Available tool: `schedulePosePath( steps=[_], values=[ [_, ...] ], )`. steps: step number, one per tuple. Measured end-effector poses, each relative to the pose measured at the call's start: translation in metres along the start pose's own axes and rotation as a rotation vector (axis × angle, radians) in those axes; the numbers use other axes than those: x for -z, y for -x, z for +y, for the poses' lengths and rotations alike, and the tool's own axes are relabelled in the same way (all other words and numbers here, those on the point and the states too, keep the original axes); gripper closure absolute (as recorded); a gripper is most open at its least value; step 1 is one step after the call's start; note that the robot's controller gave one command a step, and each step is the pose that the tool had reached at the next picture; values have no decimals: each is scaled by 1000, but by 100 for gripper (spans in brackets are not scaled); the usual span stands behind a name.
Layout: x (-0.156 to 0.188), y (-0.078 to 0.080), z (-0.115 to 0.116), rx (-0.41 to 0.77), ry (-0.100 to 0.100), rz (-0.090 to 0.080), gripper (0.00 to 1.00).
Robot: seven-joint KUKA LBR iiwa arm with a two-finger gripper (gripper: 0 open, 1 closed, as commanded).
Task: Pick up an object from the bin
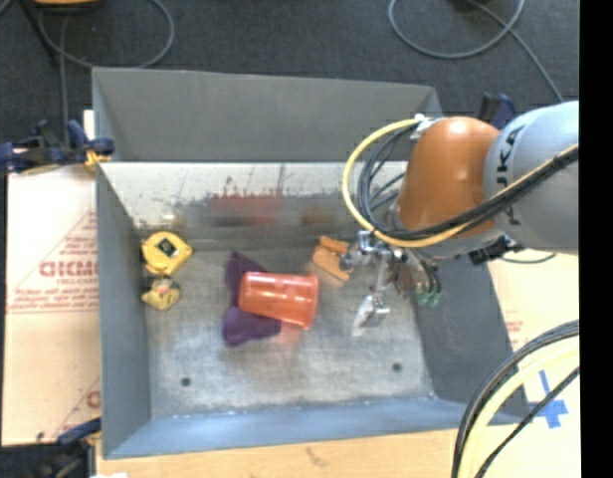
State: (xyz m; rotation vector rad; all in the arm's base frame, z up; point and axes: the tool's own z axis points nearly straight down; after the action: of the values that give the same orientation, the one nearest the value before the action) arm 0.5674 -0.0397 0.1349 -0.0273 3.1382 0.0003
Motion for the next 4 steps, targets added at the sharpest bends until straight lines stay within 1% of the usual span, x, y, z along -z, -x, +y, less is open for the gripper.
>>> schedulePosePath(
  steps=[1,2,3,4],
  values=[
    [0,0,0,1,-1,-1,0],
    [4,6,14,38,-4,2,0],
    [30,10,62,159,-1,0,0],
    [-48,16,89,82,-3,7,100]
  ],
)
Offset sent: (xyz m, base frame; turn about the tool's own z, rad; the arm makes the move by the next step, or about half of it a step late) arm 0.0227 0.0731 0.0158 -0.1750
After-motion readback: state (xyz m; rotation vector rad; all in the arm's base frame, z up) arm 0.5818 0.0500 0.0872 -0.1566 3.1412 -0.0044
